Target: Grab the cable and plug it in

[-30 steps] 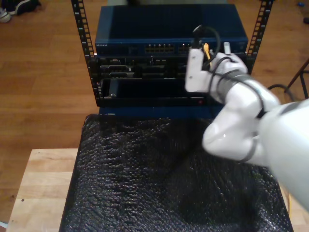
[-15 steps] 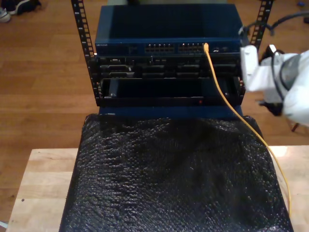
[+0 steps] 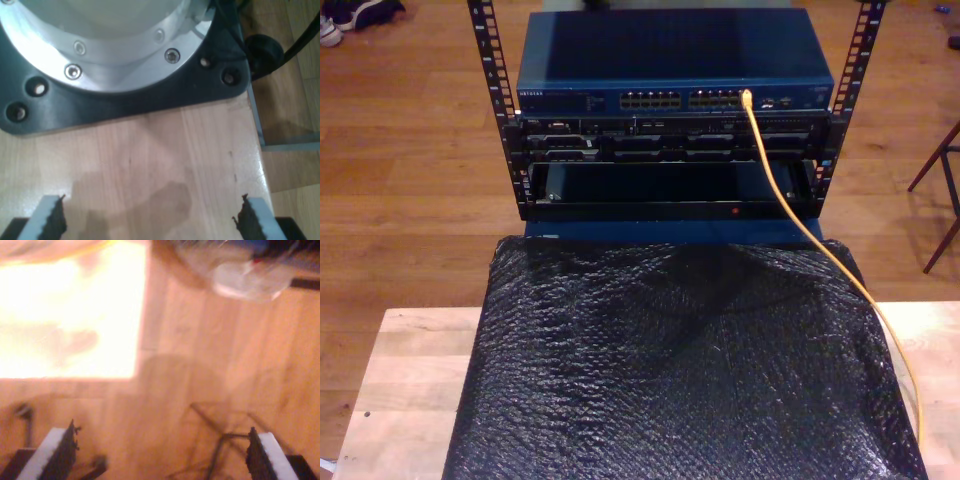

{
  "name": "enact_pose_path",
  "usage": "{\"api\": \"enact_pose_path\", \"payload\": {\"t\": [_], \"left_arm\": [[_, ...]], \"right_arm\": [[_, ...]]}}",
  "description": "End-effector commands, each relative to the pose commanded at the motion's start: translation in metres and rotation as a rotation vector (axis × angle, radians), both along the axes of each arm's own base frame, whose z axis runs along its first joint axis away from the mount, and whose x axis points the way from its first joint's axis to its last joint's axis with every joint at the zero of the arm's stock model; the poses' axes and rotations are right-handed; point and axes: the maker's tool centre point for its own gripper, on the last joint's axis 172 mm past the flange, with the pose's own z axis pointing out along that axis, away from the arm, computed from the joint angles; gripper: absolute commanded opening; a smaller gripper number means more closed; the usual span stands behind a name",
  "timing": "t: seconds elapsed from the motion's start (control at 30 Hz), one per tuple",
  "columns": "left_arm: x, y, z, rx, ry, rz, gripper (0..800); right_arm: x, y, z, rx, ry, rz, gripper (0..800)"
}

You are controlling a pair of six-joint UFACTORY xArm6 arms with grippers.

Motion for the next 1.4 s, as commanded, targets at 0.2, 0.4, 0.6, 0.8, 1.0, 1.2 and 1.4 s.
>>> {"api": "enact_pose_path", "payload": {"t": [0.2, 0.4, 0.6, 0.8, 1.0, 1.2, 1.4], "left_arm": [[0.000, 0.000, 0.000, 0.000, 0.000, 0.000, 800], [0.000, 0.000, 0.000, 0.000, 0.000, 0.000, 800], [0.000, 0.000, 0.000, 0.000, 0.000, 0.000, 800], [0.000, 0.000, 0.000, 0.000, 0.000, 0.000, 800], [0.000, 0.000, 0.000, 0.000, 0.000, 0.000, 800], [0.000, 0.000, 0.000, 0.000, 0.000, 0.000, 800], [0.000, 0.000, 0.000, 0.000, 0.000, 0.000, 800]], "right_arm": [[-0.083, -0.051, -0.004, 0.065, 0.061, -0.114, 800], [-0.154, -0.077, -0.014, 0.046, 0.110, -0.187, 800], [-0.202, -0.073, -0.033, 0.016, 0.199, -0.198, 800], [-0.250, -0.063, -0.049, 0.009, 0.312, -0.146, 800], [-0.290, -0.036, -0.076, 0.079, 0.326, -0.081, 800], [-0.318, -0.009, -0.105, 0.138, 0.317, -0.025, 800], [-0.332, 0.031, -0.141, 0.235, 0.324, -0.014, 800]]}}
